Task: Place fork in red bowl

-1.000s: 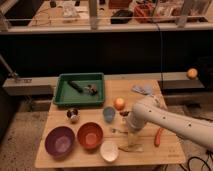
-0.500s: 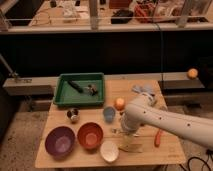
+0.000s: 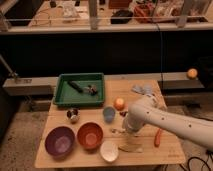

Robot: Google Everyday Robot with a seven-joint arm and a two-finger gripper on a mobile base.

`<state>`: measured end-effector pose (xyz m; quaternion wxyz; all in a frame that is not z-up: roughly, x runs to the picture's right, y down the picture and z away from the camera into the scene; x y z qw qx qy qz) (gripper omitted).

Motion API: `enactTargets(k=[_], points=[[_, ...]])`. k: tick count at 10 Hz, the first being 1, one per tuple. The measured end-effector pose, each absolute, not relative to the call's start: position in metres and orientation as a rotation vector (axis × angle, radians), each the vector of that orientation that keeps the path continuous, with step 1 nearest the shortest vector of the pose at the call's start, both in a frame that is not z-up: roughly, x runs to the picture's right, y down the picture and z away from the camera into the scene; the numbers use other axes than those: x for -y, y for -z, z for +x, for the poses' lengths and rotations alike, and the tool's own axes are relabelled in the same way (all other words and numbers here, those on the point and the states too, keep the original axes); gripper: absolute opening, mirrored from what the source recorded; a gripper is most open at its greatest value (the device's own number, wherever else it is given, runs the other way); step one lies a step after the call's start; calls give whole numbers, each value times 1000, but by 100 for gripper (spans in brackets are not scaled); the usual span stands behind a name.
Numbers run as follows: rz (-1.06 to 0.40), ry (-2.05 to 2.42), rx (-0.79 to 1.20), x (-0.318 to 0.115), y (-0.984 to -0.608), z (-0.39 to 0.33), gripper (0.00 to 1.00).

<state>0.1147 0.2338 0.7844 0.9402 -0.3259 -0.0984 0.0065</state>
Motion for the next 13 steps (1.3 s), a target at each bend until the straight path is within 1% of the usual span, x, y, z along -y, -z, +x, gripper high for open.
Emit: enactTargets(k=[1,2,4,5,6,10,13], points=[[-663,-12,202,-225,-794,112,31],[-662,-11,199,-219,-798,112,31],[-670,-6,192,-221,-798,110,32],[-670,-9,192,-224,-798,110,41],[-669,-15,190,-224,-800,112,44],[-665,-18,201,-225,-808,116,44],[-662,-11,206,-232,-806,116,44]])
